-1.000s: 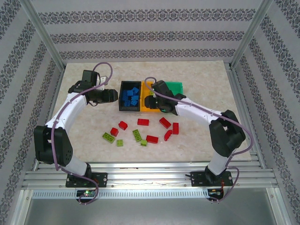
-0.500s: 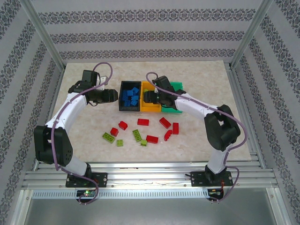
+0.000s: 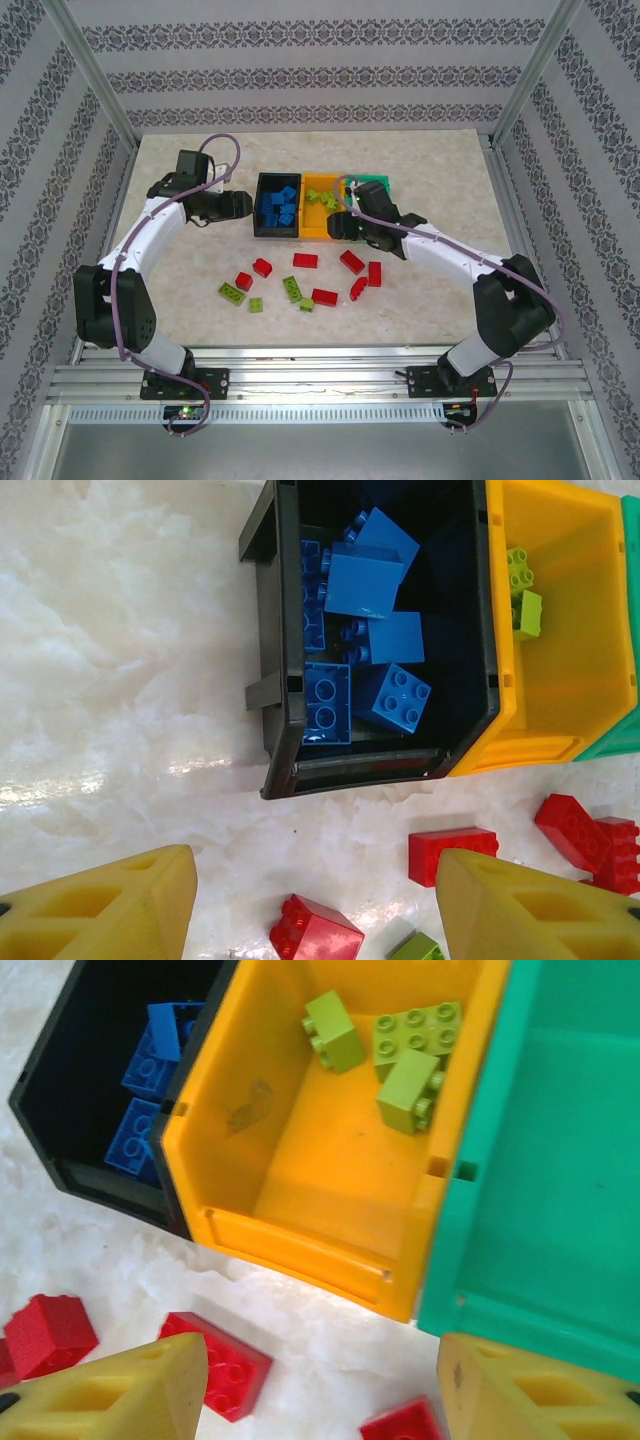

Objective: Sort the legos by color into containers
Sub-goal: Pick up the lego from the middle-left of the table.

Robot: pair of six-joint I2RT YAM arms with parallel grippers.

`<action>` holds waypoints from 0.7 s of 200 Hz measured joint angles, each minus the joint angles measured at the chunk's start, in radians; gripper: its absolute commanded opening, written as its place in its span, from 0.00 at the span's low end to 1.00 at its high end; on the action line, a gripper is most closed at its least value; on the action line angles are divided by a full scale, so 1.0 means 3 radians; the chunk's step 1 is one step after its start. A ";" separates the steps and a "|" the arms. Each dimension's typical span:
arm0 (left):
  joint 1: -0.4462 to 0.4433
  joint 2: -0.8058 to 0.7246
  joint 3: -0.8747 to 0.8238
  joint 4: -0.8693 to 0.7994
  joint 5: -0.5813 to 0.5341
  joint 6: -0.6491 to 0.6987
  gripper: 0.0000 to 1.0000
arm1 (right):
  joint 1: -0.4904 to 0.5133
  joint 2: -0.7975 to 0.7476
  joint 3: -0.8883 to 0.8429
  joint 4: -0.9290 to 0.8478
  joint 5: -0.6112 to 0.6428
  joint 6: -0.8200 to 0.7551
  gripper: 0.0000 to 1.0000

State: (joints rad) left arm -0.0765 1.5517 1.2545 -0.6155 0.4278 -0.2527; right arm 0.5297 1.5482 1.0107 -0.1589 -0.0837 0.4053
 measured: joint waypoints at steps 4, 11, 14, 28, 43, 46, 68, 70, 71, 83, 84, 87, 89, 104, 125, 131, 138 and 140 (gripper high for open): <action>0.0000 0.0003 -0.0003 0.0000 0.0020 -0.0024 0.64 | -0.0020 -0.0006 -0.0015 0.0005 0.0001 -0.0014 0.63; 0.0000 0.0004 -0.0025 0.0017 0.0050 -0.0072 0.64 | -0.0062 -0.0010 -0.0036 0.0017 0.0000 -0.0047 0.63; -0.0004 0.0004 -0.0046 0.0034 0.0062 -0.0099 0.64 | -0.0081 -0.0010 -0.0045 0.0028 -0.0001 -0.0062 0.63; -0.0032 -0.0018 -0.0186 0.0106 0.0078 -0.0197 0.64 | -0.0156 -0.0010 -0.0088 0.0081 -0.0003 -0.0112 0.63; -0.0144 -0.0086 -0.0393 0.0111 0.0018 -0.0286 0.64 | -0.0220 -0.0010 -0.0153 0.0175 -0.0005 -0.0154 0.63; -0.0183 -0.0106 -0.0426 0.0107 -0.0004 -0.0303 0.64 | -0.0235 -0.0010 -0.0174 0.0203 -0.0005 -0.0158 0.63; -0.0579 -0.0257 -0.0610 0.0075 -0.0168 -0.0429 0.64 | -0.0298 -0.0010 -0.0320 0.0370 -0.0028 -0.0212 0.63; -0.0615 -0.0275 -0.0624 0.0074 -0.0179 -0.0440 0.64 | -0.0299 -0.0010 -0.0333 0.0381 -0.0029 -0.0217 0.63; -0.0637 -0.0286 -0.0635 0.0071 -0.0186 -0.0449 0.64 | -0.0299 -0.0010 -0.0337 0.0387 -0.0031 -0.0219 0.63; -0.0855 -0.0393 -0.0725 0.0072 -0.0257 -0.0543 0.64 | -0.0305 -0.0010 -0.0421 0.0484 -0.0037 -0.0281 0.63; -0.0876 -0.0406 -0.0735 0.0071 -0.0270 -0.0553 0.64 | -0.0305 -0.0010 -0.0426 0.0490 -0.0037 -0.0284 0.63; -0.0931 -0.0434 -0.0760 0.0071 -0.0280 -0.0585 0.64 | -0.0304 -0.0010 -0.0445 0.0512 -0.0037 -0.0309 0.63; -0.0968 -0.0453 -0.0777 0.0071 -0.0300 -0.0599 0.64 | -0.0301 -0.0010 -0.0459 0.0528 -0.0037 -0.0323 0.63; -0.1199 -0.0567 -0.0895 0.0070 -0.0388 -0.0741 0.64 | -0.0295 -0.0017 -0.0567 0.0635 -0.0037 -0.0402 0.63; -0.1507 -0.0668 -0.1050 0.0060 -0.0516 -0.0960 0.64 | -0.0295 -0.0095 -0.0830 0.0896 -0.0037 -0.0420 0.63; -0.1583 -0.0669 -0.1071 0.0055 -0.0552 -0.1012 0.64 | -0.0295 -0.0117 -0.0899 0.0965 -0.0037 -0.0418 0.63; -0.1678 -0.0664 -0.1087 0.0050 -0.0589 -0.1076 0.63 | -0.0295 -0.0140 -0.0982 0.1055 -0.0036 -0.0417 0.63; -0.1709 -0.0659 -0.1090 0.0046 -0.0593 -0.1095 0.63 | -0.0295 -0.0145 -0.0999 0.1074 -0.0036 -0.0417 0.63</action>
State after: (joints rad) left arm -0.5892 1.3540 0.9276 -0.6018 0.2501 -0.5812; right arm 0.4412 1.5047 0.7109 0.1635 -0.0944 0.2802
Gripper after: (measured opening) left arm 0.637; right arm 0.628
